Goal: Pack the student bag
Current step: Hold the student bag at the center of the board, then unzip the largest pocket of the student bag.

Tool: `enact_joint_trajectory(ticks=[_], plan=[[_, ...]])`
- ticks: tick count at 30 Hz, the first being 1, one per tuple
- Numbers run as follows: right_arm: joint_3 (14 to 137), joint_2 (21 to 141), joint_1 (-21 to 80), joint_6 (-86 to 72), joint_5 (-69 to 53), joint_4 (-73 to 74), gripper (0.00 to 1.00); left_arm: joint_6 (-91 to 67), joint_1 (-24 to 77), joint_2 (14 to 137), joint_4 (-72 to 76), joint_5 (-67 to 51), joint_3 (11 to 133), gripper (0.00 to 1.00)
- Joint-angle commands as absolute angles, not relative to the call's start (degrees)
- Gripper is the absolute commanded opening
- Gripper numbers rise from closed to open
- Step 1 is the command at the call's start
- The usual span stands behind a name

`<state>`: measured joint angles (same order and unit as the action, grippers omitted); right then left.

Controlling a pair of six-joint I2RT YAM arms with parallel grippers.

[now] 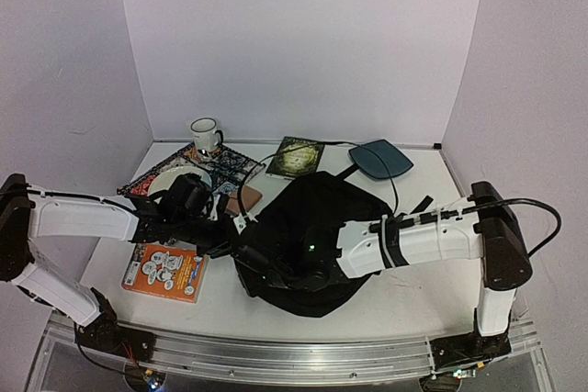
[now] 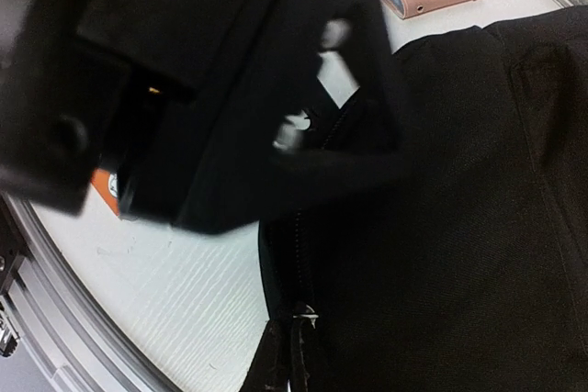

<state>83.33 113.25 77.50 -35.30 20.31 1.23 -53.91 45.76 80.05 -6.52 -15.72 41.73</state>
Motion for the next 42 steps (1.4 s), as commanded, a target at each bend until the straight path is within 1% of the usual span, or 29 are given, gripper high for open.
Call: enact_joint_trajectory(ticks=[1,2,3,12,19,22,23,25,29,31,35,42], plan=[[81.72,110.71,76.9,-33.9,22.09,0.53,0.0,-52.32,45.86,80.1,-4.38,-12.09,42.59,0.09],[80.56,109.8,76.85,-34.07,21.89,0.53,0.0,-51.17,45.72,80.52,-4.62,-11.54,43.32,0.03],[79.33,108.76,76.87,-34.29,21.6,0.58,0.0,-49.77,45.34,81.35,-5.01,-11.36,44.1,0.0],[69.33,100.56,77.6,-37.63,16.69,3.44,0.0,-33.54,39.06,92.65,-9.51,-10.31,57.08,0.0],[68.82,101.43,79.86,-39.44,14.82,4.31,0.0,-24.48,34.91,103.23,-12.06,-7.15,68.31,0.0],[69.19,101.72,79.98,-39.38,15.64,4.31,0.0,-22.05,33.84,108.11,-13.55,-6.53,73.5,0.03],[69.45,101.83,79.92,-39.14,16.31,4.31,0.0,-21.71,33.6,109.36,-13.92,-6.52,75.16,0.04],[70.83,102.53,79.96,-38.51,18.21,4.24,0.0,-21.7,33.42,110.22,-14.6,-7.17,77.27,0.12],[74.54,105.73,79.67,-38.12,22.83,3.29,0.0,-23.78,33.4,107.18,-14.69,-8.35,77.15,0.44],[76.43,107.55,79.21,-37.84,23.94,2.59,0.0,-25.45,33.43,104.76,-14.69,-8.73,75.51,0.51],[77.77,108.97,77.95,-37.7,25.05,0.54,0.0,-30.48,33.4,99.54,-15.47,-9.35,70.48,0.59],[78.16,109.35,76.32,-35.64,24.75,-2.41,0.0,-38.38,33.74,89.28,-15.86,-13.17,58.66,0.62]])
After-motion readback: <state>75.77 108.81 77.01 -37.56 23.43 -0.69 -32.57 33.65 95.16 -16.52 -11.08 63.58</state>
